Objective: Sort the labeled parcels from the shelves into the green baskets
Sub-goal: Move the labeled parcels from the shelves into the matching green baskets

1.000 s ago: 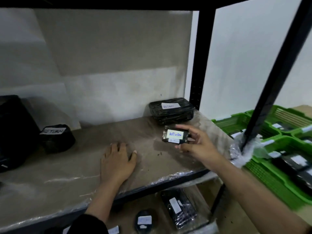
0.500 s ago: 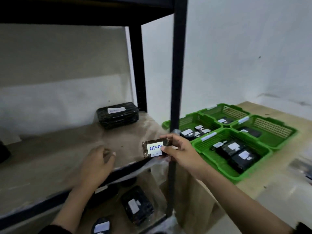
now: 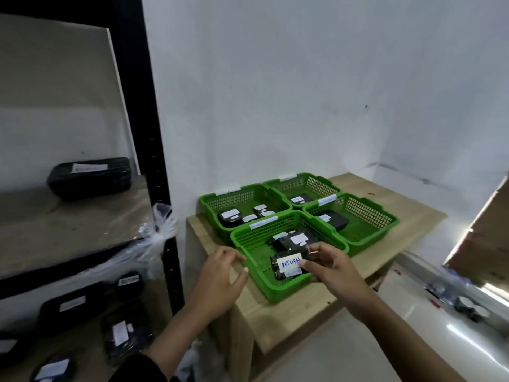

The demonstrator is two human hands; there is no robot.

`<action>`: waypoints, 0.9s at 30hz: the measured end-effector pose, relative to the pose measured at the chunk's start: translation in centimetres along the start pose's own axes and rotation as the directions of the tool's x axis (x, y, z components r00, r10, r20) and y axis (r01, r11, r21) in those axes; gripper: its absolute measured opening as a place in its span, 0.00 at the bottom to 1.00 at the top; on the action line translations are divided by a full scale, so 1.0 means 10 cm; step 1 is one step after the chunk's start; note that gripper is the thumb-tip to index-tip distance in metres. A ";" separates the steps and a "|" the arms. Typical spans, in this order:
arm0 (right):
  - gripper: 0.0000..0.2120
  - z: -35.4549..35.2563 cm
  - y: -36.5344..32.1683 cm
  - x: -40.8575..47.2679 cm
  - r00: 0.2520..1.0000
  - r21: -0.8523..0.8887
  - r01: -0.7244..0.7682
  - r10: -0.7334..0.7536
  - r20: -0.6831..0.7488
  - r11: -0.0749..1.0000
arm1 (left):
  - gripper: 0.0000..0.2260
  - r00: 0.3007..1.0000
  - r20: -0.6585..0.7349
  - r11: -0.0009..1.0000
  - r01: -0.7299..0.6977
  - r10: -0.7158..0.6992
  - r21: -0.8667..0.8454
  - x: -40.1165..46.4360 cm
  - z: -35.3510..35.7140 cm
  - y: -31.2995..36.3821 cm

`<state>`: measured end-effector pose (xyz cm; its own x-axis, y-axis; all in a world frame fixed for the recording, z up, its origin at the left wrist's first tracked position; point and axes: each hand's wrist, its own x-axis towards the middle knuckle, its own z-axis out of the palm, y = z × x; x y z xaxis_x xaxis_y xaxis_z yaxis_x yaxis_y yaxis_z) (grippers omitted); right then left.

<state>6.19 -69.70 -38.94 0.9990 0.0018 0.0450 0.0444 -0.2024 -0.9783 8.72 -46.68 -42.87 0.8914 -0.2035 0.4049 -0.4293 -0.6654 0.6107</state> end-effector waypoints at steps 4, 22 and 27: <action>0.05 -0.26 0.24 0.22 0.999 -0.012 -0.032 0.031 -0.034 0.999 | 0.13 0.999 0.039 0.999 0.038 -0.038 0.024 0.29 0.30 -0.08; 0.08 -1.11 0.72 2.67 0.997 -0.227 -0.025 0.040 0.063 0.974 | 0.23 0.764 -0.247 0.789 0.614 -0.596 -0.003 2.59 1.41 -1.51; 0.11 -0.94 0.91 3.17 0.981 -0.238 -0.084 0.123 0.151 0.968 | 0.27 0.723 -0.240 0.689 0.690 -0.648 0.220 2.70 1.60 -1.89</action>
<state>38.21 -80.72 -44.55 0.9864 0.1252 -0.1066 -0.0430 -0.4294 -0.9021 43.21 -51.06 -54.33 0.8878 0.4562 0.0607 0.3514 -0.7572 0.5506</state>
